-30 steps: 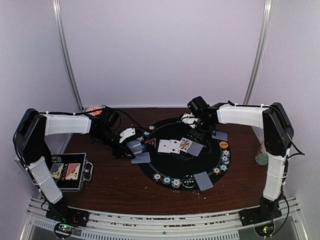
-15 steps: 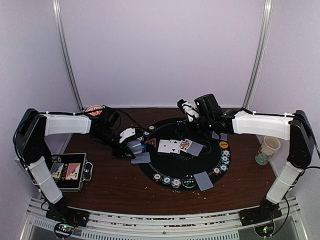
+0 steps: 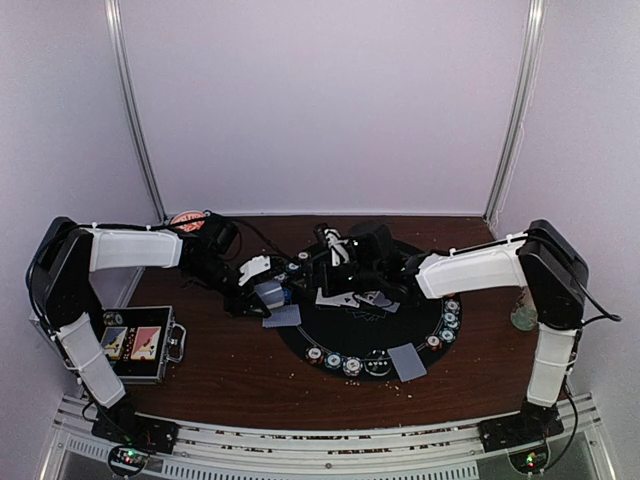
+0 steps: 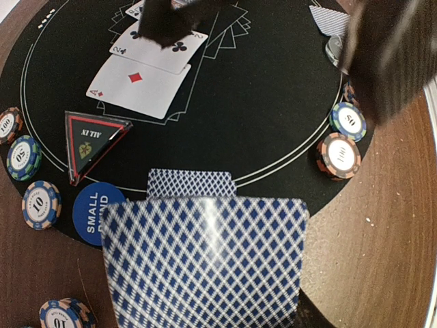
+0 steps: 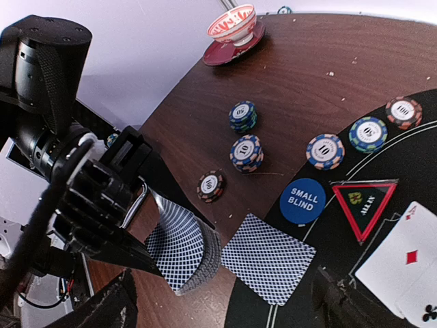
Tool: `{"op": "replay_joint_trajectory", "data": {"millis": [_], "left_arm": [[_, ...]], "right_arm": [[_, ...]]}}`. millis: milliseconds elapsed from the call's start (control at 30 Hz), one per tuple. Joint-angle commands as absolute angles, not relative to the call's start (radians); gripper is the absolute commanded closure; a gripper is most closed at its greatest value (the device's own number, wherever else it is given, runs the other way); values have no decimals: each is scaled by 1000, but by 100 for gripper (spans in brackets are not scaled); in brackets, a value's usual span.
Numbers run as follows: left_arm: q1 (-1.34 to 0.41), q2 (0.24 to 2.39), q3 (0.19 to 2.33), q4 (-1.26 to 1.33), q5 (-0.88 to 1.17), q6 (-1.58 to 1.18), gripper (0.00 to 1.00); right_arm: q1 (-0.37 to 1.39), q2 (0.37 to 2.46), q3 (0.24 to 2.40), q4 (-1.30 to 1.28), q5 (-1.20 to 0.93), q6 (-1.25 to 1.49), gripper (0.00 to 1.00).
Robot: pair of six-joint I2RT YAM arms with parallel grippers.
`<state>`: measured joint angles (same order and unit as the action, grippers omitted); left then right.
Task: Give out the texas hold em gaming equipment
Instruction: Pick up the poker card from the face-down deck piles.
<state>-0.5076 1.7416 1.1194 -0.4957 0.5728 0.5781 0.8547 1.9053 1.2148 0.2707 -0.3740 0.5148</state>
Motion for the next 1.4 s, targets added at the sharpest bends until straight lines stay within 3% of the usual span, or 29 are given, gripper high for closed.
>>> {"op": "replay_joint_trajectory", "data": {"millis": [0,900,1367], "left_arm": [[-509,1720,1129,-479,595,586,52],[-509,1720,1129,-479,601,588,52],[-509,1721,1129,-479,604,588,52]], "right_arm": [[867,1978,1278,340,-391,592,11],[906,2185,1431,327,-391,670,20],[889,2159,1429,196,-267,613,39]]}}
